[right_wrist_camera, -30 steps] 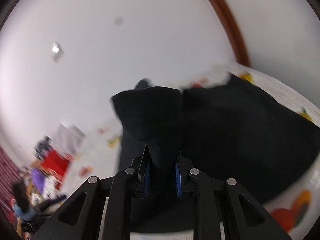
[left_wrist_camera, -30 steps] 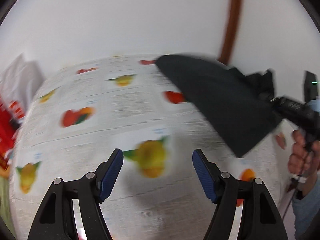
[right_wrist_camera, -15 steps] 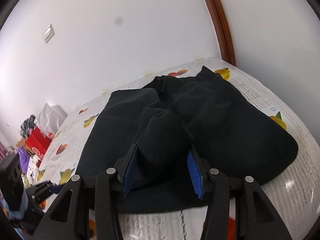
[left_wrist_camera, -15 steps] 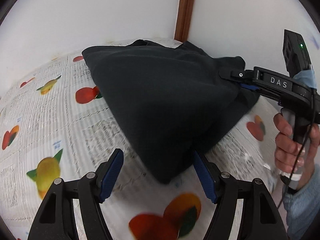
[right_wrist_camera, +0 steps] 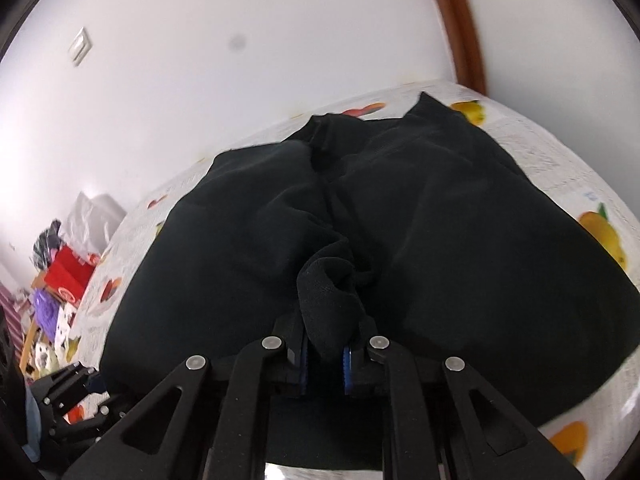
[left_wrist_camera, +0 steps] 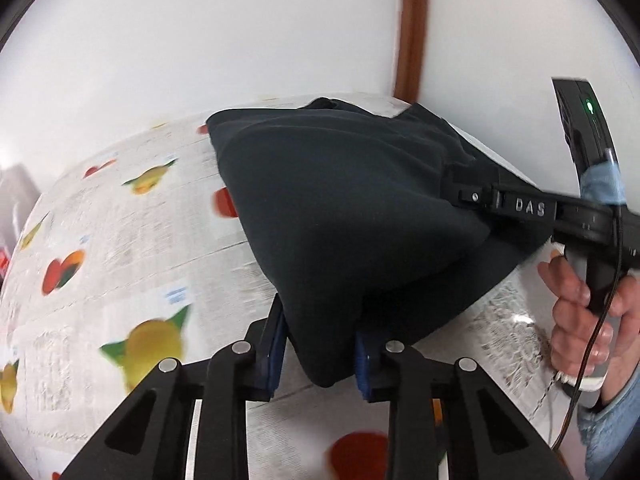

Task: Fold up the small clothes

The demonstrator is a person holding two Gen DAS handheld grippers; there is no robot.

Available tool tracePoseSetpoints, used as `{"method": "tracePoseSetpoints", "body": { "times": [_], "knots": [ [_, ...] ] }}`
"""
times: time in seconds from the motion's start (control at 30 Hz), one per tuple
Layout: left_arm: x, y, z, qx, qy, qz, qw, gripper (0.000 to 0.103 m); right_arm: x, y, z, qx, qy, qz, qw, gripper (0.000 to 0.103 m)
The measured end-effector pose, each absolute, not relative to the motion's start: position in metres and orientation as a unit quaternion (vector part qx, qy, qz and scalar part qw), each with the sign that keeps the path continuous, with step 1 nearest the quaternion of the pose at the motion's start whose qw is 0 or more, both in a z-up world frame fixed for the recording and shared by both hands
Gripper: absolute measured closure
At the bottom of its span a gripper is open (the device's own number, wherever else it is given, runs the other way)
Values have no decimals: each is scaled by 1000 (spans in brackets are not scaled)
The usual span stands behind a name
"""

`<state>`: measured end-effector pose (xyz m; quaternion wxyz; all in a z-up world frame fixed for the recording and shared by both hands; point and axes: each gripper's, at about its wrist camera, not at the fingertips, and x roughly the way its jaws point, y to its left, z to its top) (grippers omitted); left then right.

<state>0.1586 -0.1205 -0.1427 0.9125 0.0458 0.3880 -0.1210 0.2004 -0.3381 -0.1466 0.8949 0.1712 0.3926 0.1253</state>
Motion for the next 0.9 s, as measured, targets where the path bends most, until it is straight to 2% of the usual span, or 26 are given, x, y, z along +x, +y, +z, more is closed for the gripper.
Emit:
{"method": "tracePoseSetpoints", "body": {
  "times": [0.27,0.33,0.4,0.5,0.57,0.63,0.7,0.9],
  "knots": [
    [129,-39,-139,27,396,-85,914,76,197,-265,-141,171,402,193,879,91],
    [121,-21,-141,12,404,-84,911,75,191,-256,-137,170,401,218,873,87],
    [114,-10,-142,-2,406,-96,909,73,182,-257,-133,180,393,246,868,79],
    [109,-4,-144,-14,407,-115,906,65,175,-263,-128,177,380,232,878,60],
    [109,-6,-144,-25,411,-132,902,48,177,-268,-126,184,379,228,878,57],
    [113,-18,-143,-35,404,-147,902,36,187,-271,-128,214,385,234,867,55],
    [118,-25,-146,-28,403,-139,904,34,195,-266,-131,234,388,239,859,52],
    [142,-35,-160,-37,421,-124,898,32,223,-243,-141,259,401,212,853,51]
  ]
}}
